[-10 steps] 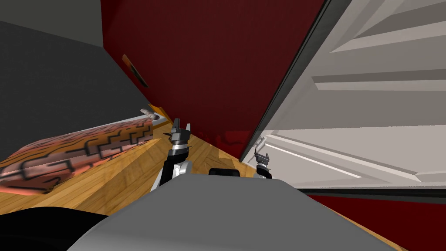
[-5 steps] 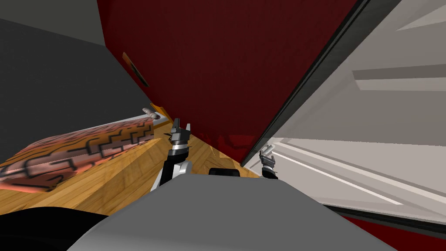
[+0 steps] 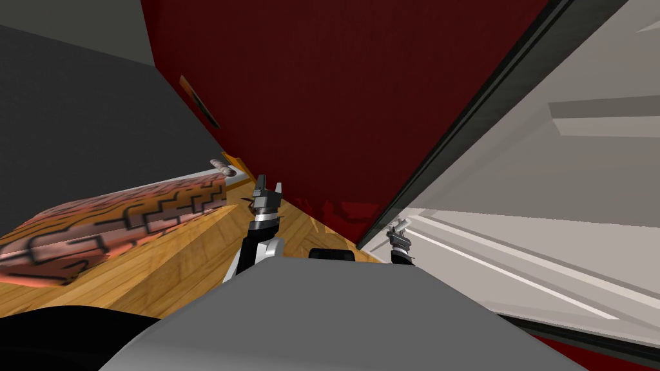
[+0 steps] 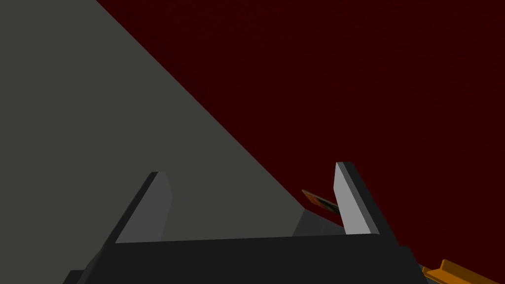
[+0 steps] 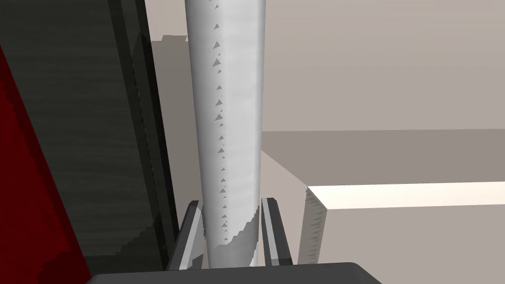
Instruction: Pull the door open
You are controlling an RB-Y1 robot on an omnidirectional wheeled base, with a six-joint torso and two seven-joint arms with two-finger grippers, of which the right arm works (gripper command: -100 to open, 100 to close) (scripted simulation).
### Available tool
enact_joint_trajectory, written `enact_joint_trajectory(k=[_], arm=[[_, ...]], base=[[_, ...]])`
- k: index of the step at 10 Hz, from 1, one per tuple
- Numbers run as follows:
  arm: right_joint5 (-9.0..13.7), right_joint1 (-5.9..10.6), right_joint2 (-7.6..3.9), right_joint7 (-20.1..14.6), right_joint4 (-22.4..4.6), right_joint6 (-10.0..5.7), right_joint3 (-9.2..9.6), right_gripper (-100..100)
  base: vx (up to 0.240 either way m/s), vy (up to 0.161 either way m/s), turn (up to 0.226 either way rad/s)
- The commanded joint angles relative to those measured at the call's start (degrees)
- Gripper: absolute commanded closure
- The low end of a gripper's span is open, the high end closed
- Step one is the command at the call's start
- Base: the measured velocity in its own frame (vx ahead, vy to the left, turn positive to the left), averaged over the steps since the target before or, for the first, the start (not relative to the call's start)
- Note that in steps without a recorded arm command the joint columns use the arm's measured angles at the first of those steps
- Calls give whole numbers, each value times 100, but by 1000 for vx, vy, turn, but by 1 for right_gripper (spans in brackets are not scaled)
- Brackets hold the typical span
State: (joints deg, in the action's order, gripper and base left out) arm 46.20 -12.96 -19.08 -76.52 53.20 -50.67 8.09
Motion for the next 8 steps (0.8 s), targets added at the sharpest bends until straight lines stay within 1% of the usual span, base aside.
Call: enact_joint_trajectory(k=[1, 4, 5, 8], arm=[[-4, 12, 4, 4, 5, 3, 6, 100], [-4, 12, 4, 4, 5, 3, 6, 100], [-41, -18, -36, -56, 39, -12, 86, 100], [-146, -95, -161, -220, 131, -45, 304, 100]], base=[[-12, -6, 15], [0, 0, 0], [-106, 2, 49], [-219, -6, 85]])
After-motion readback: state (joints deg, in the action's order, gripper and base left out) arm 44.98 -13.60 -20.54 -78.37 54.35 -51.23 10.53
